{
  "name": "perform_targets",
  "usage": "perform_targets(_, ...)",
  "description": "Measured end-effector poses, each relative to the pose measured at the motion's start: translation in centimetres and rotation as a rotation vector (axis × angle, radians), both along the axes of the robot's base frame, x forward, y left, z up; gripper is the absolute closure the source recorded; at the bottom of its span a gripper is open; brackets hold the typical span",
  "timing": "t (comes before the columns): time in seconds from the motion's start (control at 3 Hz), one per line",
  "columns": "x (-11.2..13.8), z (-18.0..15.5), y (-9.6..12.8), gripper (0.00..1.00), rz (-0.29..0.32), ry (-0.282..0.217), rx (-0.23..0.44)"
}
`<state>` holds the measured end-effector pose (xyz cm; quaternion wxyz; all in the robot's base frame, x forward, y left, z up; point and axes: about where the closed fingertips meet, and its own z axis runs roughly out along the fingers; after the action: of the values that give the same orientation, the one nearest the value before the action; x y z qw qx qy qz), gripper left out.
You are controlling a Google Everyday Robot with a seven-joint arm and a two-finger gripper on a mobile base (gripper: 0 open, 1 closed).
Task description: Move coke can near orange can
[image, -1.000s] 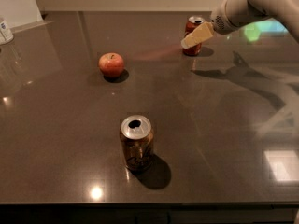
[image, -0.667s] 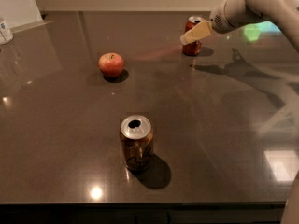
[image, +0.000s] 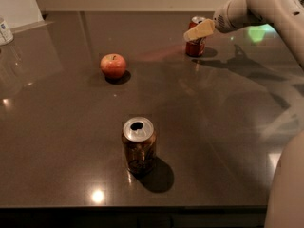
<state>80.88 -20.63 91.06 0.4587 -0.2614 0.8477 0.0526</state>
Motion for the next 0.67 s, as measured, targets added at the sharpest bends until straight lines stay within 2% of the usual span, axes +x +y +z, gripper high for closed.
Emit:
perform_targets(0.33,0.88,-0.35,0.19,0.18,0.007,0.002,0.015)
perform_targets(0.67,1.17,-0.3,0.36,0.41,0.02,0.007,0.03)
